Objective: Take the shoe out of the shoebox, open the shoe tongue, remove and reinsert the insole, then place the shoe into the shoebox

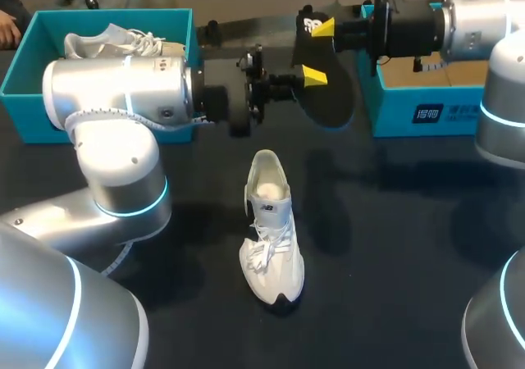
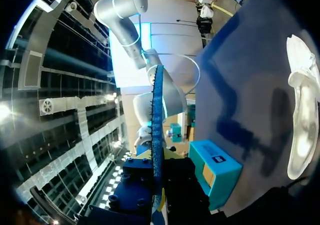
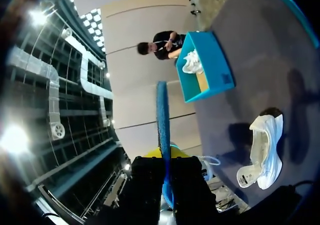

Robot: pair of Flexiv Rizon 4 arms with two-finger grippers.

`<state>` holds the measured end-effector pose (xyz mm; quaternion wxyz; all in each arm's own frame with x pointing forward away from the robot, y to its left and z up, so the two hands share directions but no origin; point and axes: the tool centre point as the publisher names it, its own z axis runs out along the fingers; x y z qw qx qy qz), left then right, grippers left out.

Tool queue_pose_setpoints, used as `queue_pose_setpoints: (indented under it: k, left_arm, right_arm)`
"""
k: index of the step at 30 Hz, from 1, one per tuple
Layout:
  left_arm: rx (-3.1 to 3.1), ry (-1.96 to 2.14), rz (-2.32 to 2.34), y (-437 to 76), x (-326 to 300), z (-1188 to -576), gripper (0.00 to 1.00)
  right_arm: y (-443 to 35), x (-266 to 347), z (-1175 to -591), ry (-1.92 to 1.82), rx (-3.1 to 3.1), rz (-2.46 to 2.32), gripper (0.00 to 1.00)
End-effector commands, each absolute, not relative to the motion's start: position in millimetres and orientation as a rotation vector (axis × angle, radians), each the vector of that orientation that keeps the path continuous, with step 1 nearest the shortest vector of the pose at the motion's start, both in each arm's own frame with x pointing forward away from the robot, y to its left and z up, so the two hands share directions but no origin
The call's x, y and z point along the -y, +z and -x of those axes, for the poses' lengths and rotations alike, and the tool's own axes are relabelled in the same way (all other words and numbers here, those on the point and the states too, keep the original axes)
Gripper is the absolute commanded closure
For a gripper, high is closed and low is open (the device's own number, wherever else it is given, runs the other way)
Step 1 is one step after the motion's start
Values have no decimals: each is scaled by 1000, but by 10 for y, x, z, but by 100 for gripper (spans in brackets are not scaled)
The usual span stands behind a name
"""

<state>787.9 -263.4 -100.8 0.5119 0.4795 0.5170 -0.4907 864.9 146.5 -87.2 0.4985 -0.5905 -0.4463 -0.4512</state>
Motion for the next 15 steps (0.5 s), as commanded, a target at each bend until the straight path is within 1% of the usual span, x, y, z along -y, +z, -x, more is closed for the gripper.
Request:
queue_pose_setpoints:
  k: [1, 15]
  left_arm:
    - [-1236, -1187, -1151, -955, 2481, -7886, 100]
    - [-1243, -1212, -1135, -932, 2118, -7918, 100]
  right_arm:
    - [-865, -1432, -8523, -1120, 1105, 1461, 0]
    - [-854, -1244, -8218, -1297, 1341, 1378, 0]
